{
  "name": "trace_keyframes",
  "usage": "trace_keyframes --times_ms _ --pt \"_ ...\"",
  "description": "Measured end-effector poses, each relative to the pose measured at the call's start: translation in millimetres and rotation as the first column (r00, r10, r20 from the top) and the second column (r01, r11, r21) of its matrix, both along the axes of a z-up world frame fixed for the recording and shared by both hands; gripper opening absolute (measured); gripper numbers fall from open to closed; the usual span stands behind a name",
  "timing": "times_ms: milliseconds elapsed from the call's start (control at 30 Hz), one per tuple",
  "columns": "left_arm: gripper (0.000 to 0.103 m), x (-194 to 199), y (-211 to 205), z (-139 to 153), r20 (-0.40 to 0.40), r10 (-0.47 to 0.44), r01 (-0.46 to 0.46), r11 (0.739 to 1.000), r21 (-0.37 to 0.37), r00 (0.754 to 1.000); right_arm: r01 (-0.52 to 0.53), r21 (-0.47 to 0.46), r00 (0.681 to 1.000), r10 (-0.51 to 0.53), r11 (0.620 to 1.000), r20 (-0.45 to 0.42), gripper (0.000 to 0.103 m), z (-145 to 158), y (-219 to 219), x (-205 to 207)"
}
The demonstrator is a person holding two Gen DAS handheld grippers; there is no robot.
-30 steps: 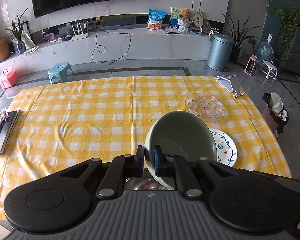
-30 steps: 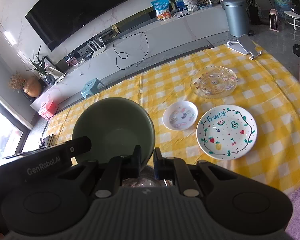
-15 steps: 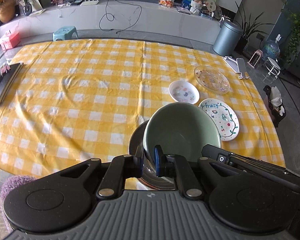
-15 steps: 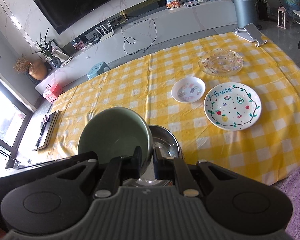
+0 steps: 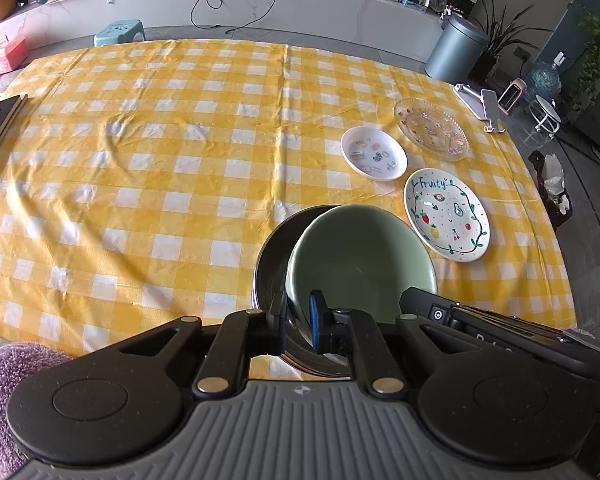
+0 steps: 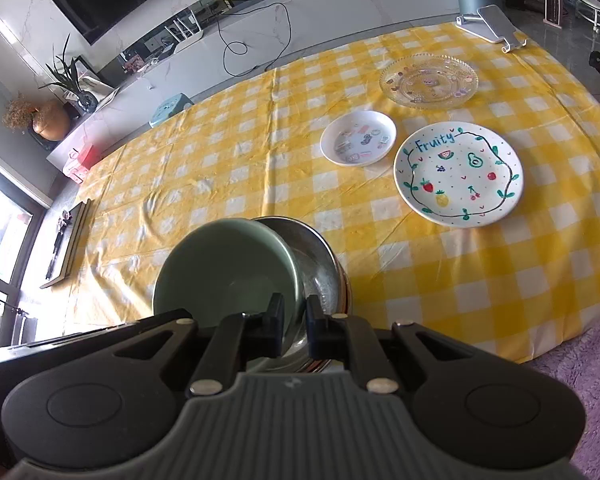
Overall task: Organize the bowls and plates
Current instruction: 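Lower the pale green bowl into the stacked steel bowls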
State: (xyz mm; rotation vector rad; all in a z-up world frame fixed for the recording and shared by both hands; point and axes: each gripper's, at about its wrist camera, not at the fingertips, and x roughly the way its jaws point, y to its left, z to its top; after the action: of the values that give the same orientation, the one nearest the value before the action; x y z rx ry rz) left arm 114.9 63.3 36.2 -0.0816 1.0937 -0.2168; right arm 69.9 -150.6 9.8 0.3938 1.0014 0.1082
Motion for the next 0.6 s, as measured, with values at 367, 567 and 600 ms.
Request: trace_keyframes --times_ms 367,567,600 --pt "0.012 14 -8 -18 -0.029 -0.054 0.056 0.996 0.068 0.998 -0.050 -0.097 0.999 0.049 0.994 -0.016 0.009 -15 11 12" --pt "0.012 16 -9 -23 -0.032 -0.067 0.069 0.993 0.093 0.997 -0.059 -0.102 0.998 0.057 0.993 -0.024 0.009 -21 13 13" --pt "0.012 16 -9 -23 -0.030 -0.070 0.072 0.993 0.094 0.997 -0.060 -0.105 0.998 0.058 0.993 -0.021 0.009 -21 13 13"
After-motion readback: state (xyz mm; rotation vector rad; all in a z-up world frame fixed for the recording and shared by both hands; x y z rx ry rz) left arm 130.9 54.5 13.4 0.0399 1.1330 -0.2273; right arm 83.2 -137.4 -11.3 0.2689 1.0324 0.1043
